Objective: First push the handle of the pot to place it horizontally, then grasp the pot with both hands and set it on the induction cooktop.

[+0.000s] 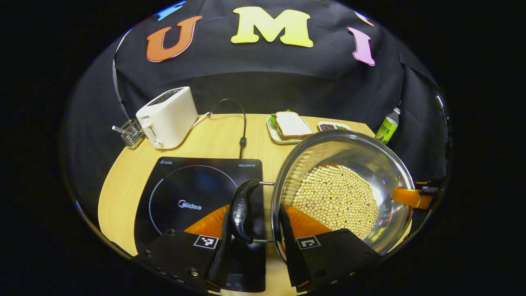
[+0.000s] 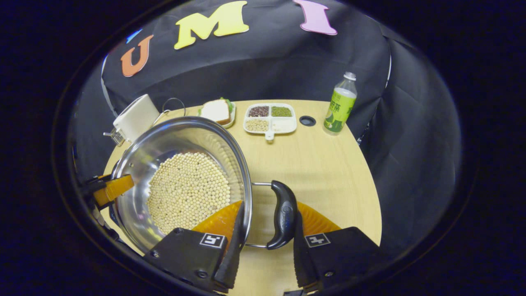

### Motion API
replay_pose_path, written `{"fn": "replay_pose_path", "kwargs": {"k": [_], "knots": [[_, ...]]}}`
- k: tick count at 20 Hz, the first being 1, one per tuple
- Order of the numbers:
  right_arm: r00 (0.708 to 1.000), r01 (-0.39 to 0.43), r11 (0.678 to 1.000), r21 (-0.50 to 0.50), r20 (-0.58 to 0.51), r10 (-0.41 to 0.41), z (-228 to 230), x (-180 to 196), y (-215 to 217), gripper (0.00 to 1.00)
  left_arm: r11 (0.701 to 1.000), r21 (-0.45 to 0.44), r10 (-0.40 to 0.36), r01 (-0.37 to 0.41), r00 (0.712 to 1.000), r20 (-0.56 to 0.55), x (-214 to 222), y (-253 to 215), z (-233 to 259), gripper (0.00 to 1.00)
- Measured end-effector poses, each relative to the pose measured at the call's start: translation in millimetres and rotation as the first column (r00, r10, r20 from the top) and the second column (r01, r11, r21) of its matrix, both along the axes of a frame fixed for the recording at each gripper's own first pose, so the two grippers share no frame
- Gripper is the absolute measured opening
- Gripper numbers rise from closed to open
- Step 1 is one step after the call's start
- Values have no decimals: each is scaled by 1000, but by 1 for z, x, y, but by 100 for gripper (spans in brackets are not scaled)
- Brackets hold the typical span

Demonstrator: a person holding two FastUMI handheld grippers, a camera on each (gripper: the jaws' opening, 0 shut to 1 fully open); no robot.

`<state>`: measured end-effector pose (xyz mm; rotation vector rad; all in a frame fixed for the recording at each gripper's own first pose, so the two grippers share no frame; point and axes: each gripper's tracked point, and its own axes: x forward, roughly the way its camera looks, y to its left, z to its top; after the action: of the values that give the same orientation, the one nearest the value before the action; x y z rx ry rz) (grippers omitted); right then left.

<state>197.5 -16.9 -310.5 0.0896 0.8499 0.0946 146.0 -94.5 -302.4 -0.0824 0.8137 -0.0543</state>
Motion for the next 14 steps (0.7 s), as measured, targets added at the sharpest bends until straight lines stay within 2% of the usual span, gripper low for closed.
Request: {"fn": "replay_pose_path", "kwargs": {"k": [14], "knots": [[997,-60,998,14,40,59,38,-10,114,54,998,11,64,-65,998,28,-14,113,23,54]]}}
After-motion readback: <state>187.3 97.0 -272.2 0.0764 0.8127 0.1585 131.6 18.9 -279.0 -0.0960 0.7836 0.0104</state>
